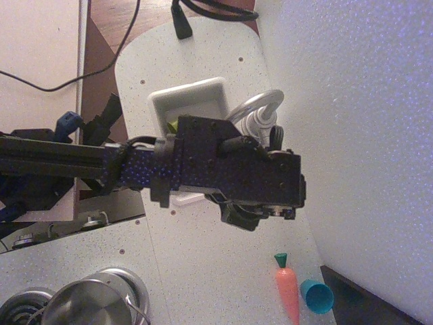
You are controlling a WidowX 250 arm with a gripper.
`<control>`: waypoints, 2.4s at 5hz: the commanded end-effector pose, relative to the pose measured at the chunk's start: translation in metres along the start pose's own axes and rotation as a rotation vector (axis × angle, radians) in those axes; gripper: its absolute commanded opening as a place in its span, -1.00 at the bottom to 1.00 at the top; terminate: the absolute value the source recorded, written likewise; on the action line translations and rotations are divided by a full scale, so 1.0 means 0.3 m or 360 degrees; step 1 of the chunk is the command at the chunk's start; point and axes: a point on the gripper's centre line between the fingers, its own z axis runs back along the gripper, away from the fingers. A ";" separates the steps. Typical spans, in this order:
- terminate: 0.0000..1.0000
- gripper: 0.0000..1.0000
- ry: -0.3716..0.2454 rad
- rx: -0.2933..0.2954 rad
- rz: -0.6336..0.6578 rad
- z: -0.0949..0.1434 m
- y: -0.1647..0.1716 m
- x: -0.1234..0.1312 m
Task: Turn faucet left
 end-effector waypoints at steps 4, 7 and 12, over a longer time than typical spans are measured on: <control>-1.00 1.00 0.0231 0.0005 0.0209 0.133 -0.250 -0.348; -1.00 1.00 0.0321 -0.0191 0.0254 0.069 -0.339 -0.372; -1.00 1.00 0.0235 0.0137 0.0931 0.192 -0.541 -0.742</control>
